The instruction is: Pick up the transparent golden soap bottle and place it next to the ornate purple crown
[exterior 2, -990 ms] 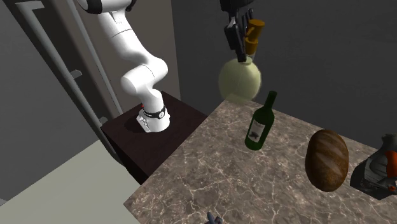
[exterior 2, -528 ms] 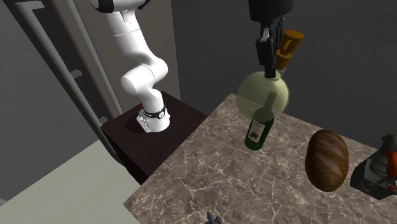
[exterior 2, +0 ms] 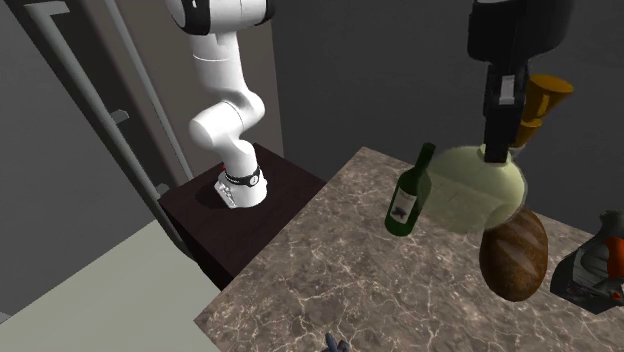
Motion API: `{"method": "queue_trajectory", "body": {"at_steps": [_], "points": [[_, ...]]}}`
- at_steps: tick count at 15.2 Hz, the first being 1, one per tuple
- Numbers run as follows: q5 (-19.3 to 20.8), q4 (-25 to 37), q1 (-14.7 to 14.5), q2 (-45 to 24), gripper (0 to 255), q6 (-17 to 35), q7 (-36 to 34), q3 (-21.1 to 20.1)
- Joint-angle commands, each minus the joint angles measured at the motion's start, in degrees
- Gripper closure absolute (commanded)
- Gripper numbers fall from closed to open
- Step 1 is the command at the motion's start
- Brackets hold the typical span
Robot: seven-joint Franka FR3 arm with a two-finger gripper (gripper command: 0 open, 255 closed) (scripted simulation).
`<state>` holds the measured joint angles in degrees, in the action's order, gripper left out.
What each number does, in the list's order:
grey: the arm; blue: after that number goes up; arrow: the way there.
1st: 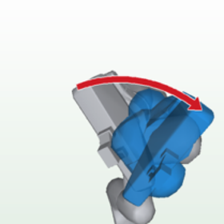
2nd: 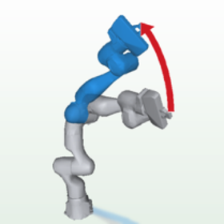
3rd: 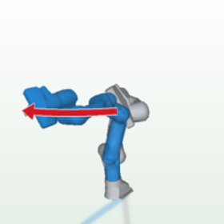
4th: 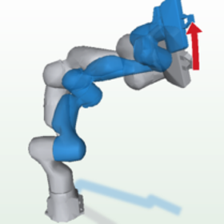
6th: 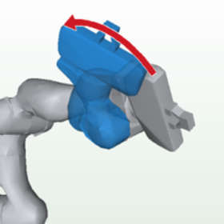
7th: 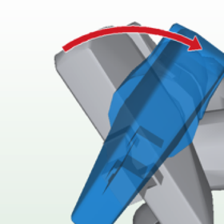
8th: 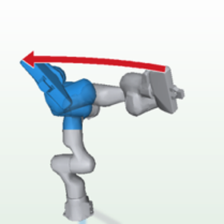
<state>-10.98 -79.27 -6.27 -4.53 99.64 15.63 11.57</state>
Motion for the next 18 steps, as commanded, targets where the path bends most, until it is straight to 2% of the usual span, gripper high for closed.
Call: {"method": "queue_trajectory", "body": {"at_steps": [1, 4, 6, 11, 18], "points": [[-1.64, 7.14, 1.23, -5.56, 255, -1.89, 1.38, 0.76], [-4.34, 21.31, 3.82, -15.67, 255, -6.39, 2.30, 1.15], [-6.23, 34.33, 6.38, -24.02, 255, -11.16, 2.07, 0.87], [-5.18, 22.45, 4.70, -19.24, 255, -4.16, 3.29, 1.03], [-4.59, 11.60, 3.41, -15.79, 255, 3.18, 4.48, 1.10]]}}
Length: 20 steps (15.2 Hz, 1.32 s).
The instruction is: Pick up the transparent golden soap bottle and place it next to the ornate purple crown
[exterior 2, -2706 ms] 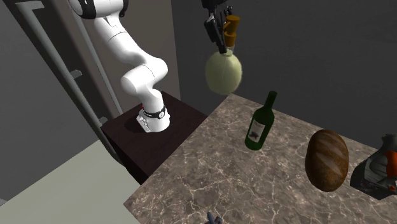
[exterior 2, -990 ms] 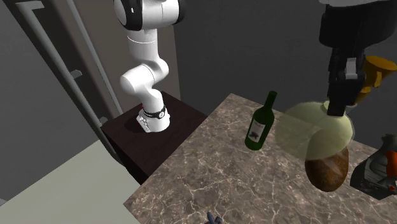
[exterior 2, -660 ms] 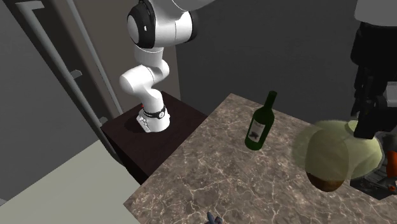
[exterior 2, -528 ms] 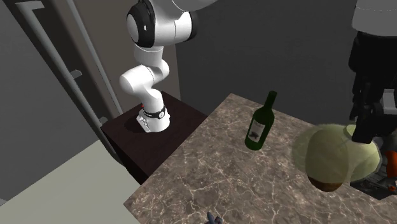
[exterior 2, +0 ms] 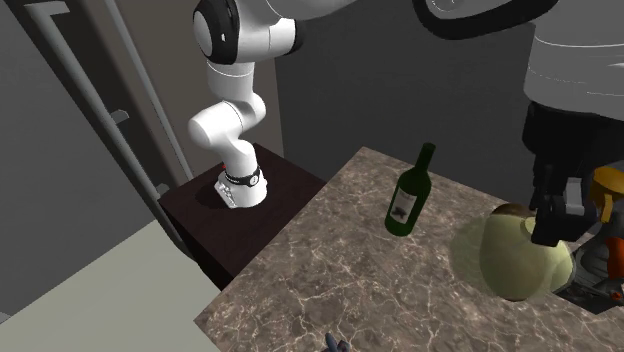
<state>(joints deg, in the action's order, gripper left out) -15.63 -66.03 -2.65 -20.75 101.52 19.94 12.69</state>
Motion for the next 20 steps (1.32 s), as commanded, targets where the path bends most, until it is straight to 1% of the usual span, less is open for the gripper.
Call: {"method": "queue_trajectory", "body": {"at_steps": [1, 10, 20], "points": [[0.10, -2.93, -0.34, 0.76, 255, 2.24, 0.32, -0.02], [0.08, -12.63, -1.16, 2.63, 255, 9.99, 1.69, -0.15], [-0.59, -20.71, -1.59, 2.94, 255, 17.63, 3.30, -0.42]]}}
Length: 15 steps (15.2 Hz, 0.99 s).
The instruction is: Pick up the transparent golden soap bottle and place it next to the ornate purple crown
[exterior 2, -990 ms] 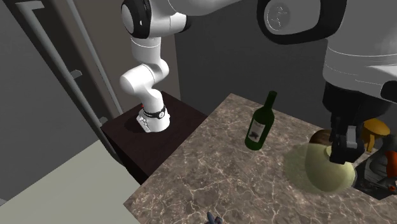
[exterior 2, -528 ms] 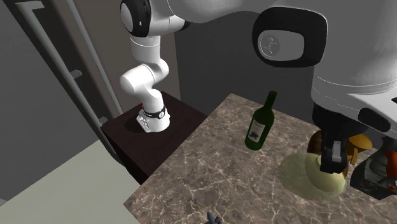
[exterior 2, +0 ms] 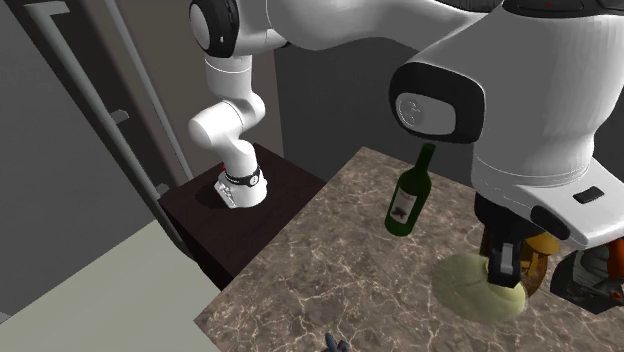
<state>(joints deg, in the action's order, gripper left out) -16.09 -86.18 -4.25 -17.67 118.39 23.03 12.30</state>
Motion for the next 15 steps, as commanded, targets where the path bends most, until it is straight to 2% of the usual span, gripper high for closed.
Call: {"method": "queue_trajectory", "body": {"at_steps": [1, 15], "points": [[-0.23, -1.24, -0.01, -0.18, 255, 1.47, 0.38, -0.06], [-2.21, -9.07, -0.05, -2.20, 255, 11.04, 3.08, -0.77]]}}
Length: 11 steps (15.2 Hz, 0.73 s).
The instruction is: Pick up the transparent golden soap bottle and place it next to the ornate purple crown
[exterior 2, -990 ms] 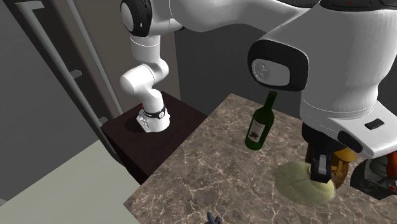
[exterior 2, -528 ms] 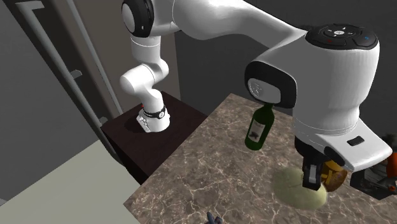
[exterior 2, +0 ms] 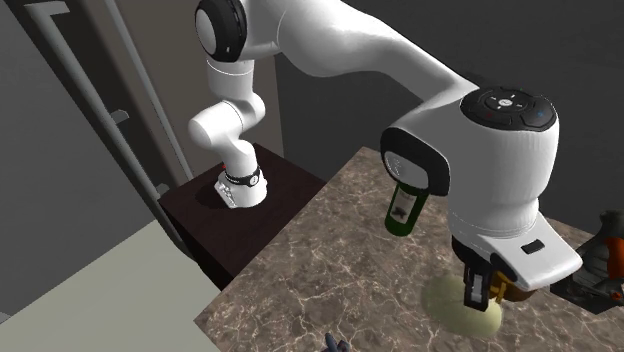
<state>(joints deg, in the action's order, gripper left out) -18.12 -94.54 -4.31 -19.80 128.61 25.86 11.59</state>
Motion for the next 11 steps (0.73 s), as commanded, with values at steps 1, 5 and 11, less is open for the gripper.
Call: {"method": "queue_trajectory", "body": {"at_steps": [1, 5, 11], "points": [[-0.36, -1.14, 0.02, -0.30, 255, 1.48, 0.47, -0.13], [-1.14, -2.75, 0.13, -1.32, 255, 4.02, 1.36, -0.43], [-2.31, -4.57, 0.35, -2.96, 255, 7.35, 2.64, -0.94]]}}
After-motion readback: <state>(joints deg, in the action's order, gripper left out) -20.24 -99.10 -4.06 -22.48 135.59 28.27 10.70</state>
